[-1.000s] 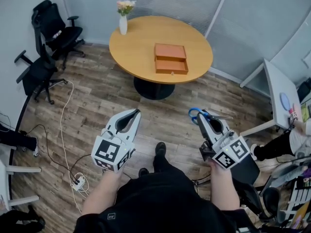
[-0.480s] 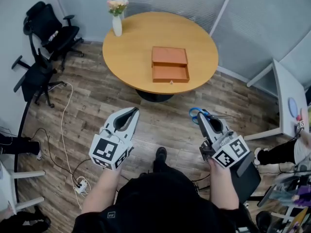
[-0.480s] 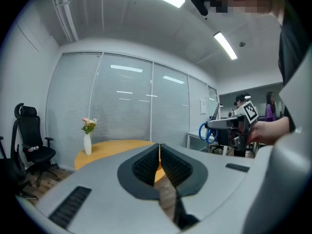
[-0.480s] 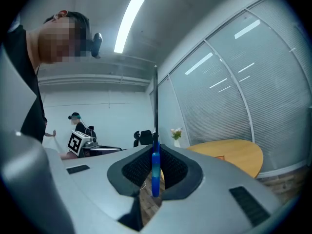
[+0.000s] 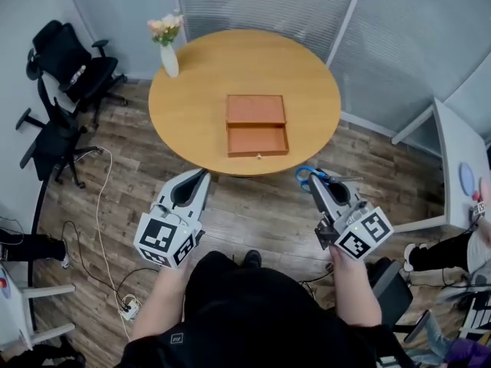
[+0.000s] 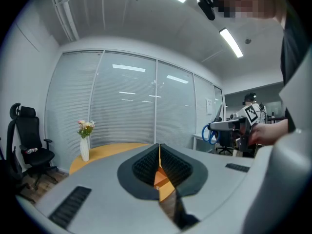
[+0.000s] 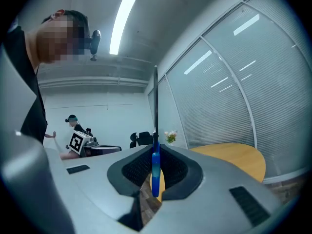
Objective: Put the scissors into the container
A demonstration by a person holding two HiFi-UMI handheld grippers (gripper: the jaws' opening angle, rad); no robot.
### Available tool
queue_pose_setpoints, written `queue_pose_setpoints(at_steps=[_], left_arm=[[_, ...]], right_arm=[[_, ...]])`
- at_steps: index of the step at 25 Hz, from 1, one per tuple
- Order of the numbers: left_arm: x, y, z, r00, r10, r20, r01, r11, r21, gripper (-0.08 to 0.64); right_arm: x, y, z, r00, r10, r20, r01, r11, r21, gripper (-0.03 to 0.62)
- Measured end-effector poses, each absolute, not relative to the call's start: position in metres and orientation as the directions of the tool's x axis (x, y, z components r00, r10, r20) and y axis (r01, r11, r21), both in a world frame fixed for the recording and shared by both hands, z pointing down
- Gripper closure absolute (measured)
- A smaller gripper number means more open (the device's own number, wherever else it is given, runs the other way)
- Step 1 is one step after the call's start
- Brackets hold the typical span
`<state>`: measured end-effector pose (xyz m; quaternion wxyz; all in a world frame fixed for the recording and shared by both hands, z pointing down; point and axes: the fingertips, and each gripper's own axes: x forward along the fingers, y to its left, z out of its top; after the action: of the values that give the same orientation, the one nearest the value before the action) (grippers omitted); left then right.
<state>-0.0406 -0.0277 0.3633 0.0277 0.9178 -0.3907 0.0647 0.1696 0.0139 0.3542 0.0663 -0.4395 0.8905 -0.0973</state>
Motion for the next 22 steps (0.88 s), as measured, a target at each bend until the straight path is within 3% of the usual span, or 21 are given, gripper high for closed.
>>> queue_pose_setpoints(at_steps=[11,22], left_arm=[[-0.061,-0.14,0.379,0.701,-0.698,0.144,-0.703,-0.711,-0.022,0.543],[-0.07,-0.258,0.381,0.8,-0.583,0.142,-0.589,-0.808,-0.005,0.543]], right_arm=[[0.143,-0.09,0.377,-0.589,-0.807,0.035,-0.788,0.565,-0.244,0.534],[0.102,-0.201,0.406,-0.526,-0.834,0.166,-0.846,0.493,-0.202,0.534]])
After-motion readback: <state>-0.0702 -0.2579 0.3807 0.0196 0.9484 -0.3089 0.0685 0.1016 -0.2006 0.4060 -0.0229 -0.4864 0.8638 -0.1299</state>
